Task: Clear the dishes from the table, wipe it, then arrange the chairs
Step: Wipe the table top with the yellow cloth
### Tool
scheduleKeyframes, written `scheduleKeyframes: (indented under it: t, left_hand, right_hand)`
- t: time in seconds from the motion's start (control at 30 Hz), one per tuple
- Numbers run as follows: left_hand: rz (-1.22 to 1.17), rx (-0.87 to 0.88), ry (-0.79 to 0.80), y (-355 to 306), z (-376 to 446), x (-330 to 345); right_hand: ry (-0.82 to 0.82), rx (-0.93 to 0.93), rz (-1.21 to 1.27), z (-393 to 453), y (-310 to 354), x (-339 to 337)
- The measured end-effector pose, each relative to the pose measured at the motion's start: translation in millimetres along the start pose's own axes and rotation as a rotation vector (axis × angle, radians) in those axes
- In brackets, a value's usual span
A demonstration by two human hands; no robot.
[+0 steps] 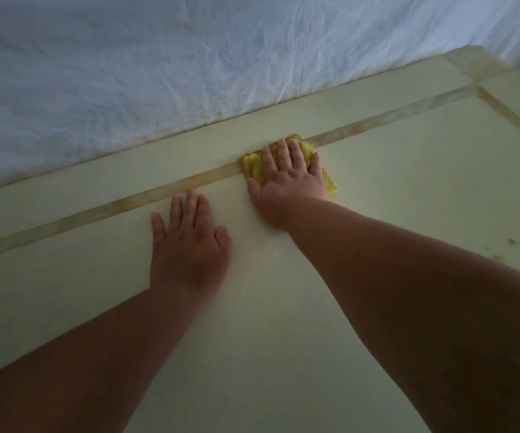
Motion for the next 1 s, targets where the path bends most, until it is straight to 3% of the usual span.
scheduleKeyframes:
  t: [0.17, 0.4, 0.6, 0.73, 1.0]
  left_hand:
    - [-0.019, -0.023, 0.053, -3.6, -1.3, -7.7]
    - [0.206, -0.028, 0.062, -9.5, -22.8, -17.4]
    - [0.237, 0.192, 0.131, -42.7, -133.1, -25.2]
    - [0.132, 0.233, 0.216, -53.6, -210.4, -21.5]
    - [-0.022, 0.361, 0.238, -69.0, -308.7, -31.6]
  right_hand:
    - [-0.005, 0.054, 0.003, -83.0, -8.3, 12.7]
    - [-0.009, 0.156, -0.005, -251.6, -10.8, 37.5]
    - [0.048, 0.254, 0.021, -385.1, -0.9, 54.8]
    - [0.093, 0.316, 0.041, -465.6, 5.9, 65.4]
    - [0.234, 0.457, 0.105, -554.6, 6.5, 67.3]
Point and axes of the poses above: each hand's wrist, its own z-axis towards the middle knuckle, its own x-axis out of the palm, y = z × x, the point moved 4 cm from there along z, towards the middle knuckle, and after that the axes turned 11 degrees about -x, right-handed, at the moved point
